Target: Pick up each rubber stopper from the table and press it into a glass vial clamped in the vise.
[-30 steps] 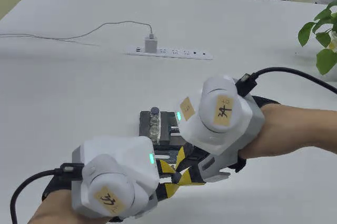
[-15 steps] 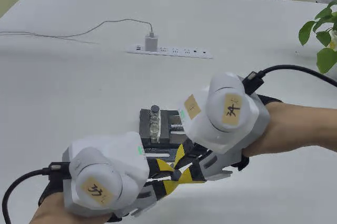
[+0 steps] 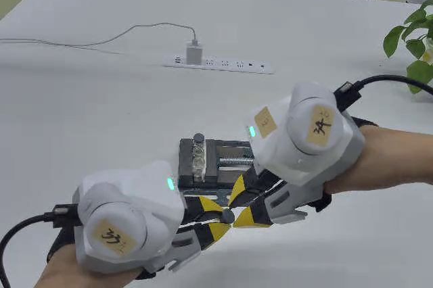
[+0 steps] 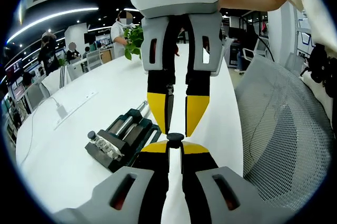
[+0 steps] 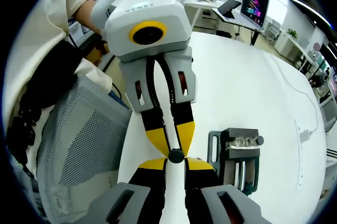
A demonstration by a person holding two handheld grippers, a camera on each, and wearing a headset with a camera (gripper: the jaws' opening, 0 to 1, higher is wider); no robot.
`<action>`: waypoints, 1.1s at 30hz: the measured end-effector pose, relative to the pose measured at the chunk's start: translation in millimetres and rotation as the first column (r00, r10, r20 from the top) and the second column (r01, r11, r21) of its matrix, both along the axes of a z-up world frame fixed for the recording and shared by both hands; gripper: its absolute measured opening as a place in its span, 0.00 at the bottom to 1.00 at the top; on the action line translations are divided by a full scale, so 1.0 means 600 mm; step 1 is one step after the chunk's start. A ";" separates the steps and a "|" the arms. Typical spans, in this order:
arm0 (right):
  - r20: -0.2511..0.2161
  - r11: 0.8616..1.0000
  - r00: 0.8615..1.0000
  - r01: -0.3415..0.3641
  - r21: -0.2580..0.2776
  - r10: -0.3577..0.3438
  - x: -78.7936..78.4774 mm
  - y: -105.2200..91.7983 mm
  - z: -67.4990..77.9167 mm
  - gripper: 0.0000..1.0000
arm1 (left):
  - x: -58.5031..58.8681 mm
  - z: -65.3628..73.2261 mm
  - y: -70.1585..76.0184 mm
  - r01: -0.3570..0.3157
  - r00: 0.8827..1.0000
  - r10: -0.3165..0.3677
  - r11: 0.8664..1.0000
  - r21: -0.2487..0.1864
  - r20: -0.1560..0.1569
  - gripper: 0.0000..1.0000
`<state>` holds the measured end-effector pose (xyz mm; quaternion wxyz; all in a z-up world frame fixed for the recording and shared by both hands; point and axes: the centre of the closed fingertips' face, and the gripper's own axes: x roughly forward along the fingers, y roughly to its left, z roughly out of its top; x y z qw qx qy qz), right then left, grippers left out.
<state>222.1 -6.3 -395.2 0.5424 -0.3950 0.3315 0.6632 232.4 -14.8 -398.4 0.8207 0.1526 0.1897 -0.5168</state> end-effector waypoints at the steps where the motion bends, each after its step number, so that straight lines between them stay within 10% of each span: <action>1: 0.001 1.000 1.000 0.000 0.000 0.000 0.000 0.000 0.000 0.09 | 0.000 0.001 -0.001 0.001 1.000 -0.001 1.000 0.000 0.004 0.04; 19: 0.002 1.000 1.000 0.012 -0.003 -0.012 -0.002 0.007 -0.001 0.08 | -0.001 0.003 -0.002 -0.028 1.000 0.028 1.000 -0.012 -0.009 0.04; 33: -0.044 0.999 0.998 0.048 -0.006 -0.048 -0.004 0.004 -0.003 0.07 | -0.003 -0.006 -0.005 0.014 0.995 -0.022 0.996 0.084 0.095 0.03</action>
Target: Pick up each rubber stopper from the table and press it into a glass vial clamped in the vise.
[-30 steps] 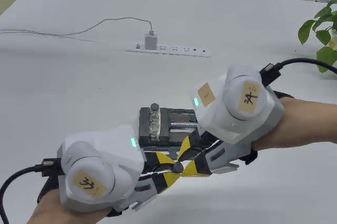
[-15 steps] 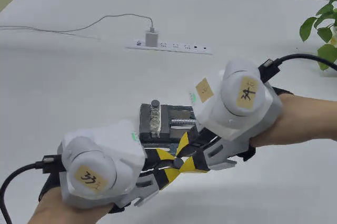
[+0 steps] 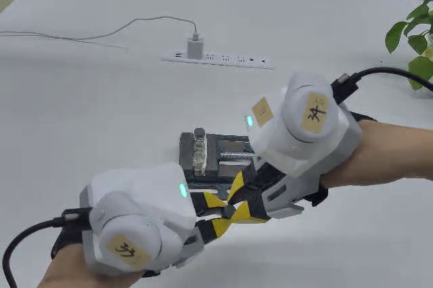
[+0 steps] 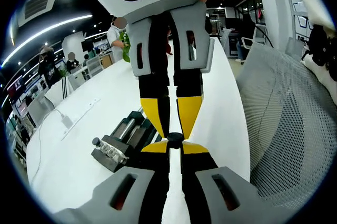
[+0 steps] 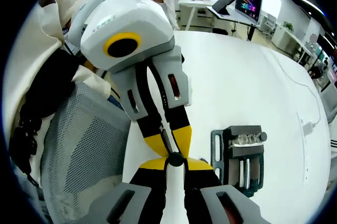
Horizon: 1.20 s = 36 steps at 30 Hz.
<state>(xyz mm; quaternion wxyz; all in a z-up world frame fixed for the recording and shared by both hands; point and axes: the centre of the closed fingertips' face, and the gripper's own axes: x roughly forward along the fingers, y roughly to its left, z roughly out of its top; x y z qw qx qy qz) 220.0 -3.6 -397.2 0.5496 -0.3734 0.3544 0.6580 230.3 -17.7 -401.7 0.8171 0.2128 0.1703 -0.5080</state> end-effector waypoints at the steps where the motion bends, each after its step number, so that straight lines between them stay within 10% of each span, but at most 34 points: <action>1: 0.000 1.000 1.000 0.000 0.001 0.000 0.000 0.000 0.000 0.07 | 0.001 0.001 0.001 0.000 1.000 0.000 1.000 0.000 0.001 0.03; 25: -0.018 1.000 1.000 0.020 0.001 -0.020 0.006 0.002 -0.001 0.06 | 0.011 0.004 0.015 -0.088 0.995 0.082 0.991 -0.097 -0.062 0.11; 36: -0.027 1.000 0.999 0.025 -0.007 -0.025 0.014 0.002 -0.011 0.06 | 0.033 -0.014 0.079 -0.303 0.947 0.278 0.939 -0.165 -0.160 0.36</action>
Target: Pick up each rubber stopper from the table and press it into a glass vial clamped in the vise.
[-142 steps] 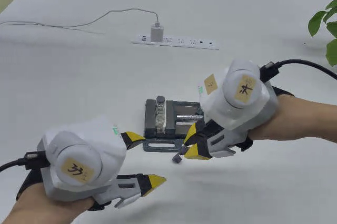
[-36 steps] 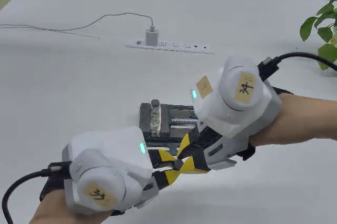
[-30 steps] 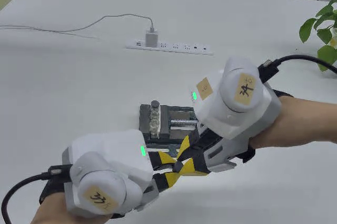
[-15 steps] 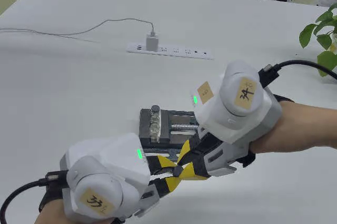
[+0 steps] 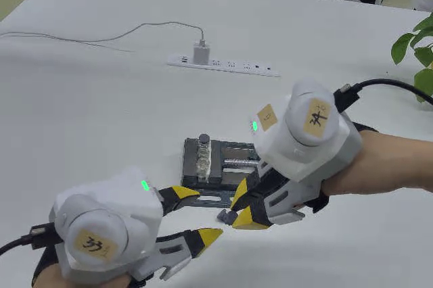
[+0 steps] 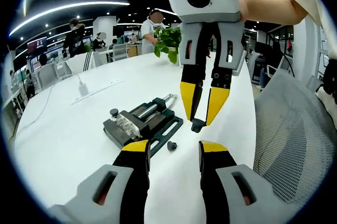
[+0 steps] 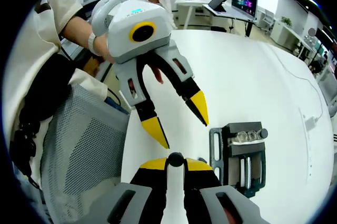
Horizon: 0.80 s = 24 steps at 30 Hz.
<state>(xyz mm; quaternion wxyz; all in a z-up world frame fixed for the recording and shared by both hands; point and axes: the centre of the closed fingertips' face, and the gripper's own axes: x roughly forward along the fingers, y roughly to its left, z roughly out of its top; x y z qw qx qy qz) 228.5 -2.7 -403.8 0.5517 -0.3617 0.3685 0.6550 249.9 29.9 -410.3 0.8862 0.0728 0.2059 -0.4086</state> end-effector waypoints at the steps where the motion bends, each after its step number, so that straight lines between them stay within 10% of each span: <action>1: 0.000 1.000 1.000 0.000 -0.001 0.000 0.001 0.000 -0.001 0.06 | 0.001 -0.001 0.004 -0.009 1.000 0.009 1.000 -0.003 0.001 0.39; 24: 0.001 1.000 1.000 0.002 -0.015 -0.001 0.037 0.012 -0.004 0.06 | 0.012 -0.011 0.066 -0.140 0.990 0.140 0.990 -0.018 -0.011 0.99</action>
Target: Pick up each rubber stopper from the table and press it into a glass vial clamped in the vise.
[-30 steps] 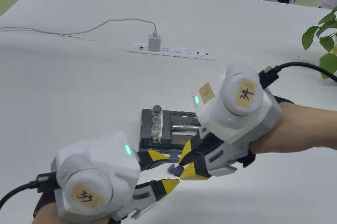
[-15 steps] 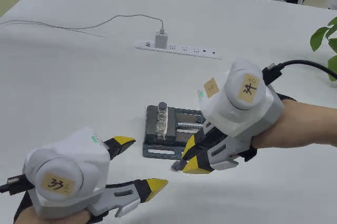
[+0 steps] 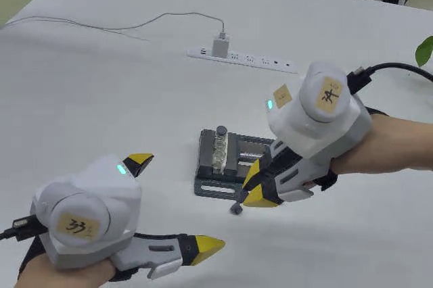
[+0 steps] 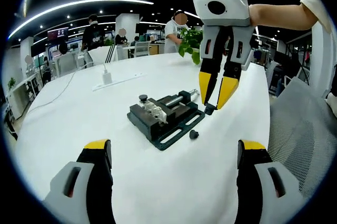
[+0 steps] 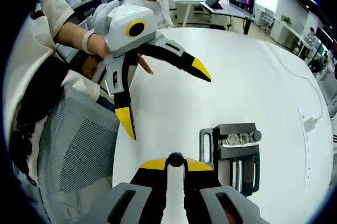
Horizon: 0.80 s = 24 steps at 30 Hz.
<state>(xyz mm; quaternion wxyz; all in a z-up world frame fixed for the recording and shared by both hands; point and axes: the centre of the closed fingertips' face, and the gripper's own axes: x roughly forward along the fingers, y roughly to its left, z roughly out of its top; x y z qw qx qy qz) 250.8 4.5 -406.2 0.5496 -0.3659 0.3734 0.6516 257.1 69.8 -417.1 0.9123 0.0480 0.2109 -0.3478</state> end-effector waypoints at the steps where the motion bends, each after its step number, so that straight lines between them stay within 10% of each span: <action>1: 0.002 1.000 1.000 0.000 -0.001 0.000 0.002 0.001 0.000 0.06 | 0.000 -0.002 0.001 -0.001 1.000 0.001 1.000 0.007 -0.003 0.99; 24: 0.057 0.996 0.997 -0.047 -0.071 0.051 0.079 0.019 0.009 0.06 | -0.006 -0.012 0.003 0.008 1.000 -0.008 1.000 0.007 -0.027 0.99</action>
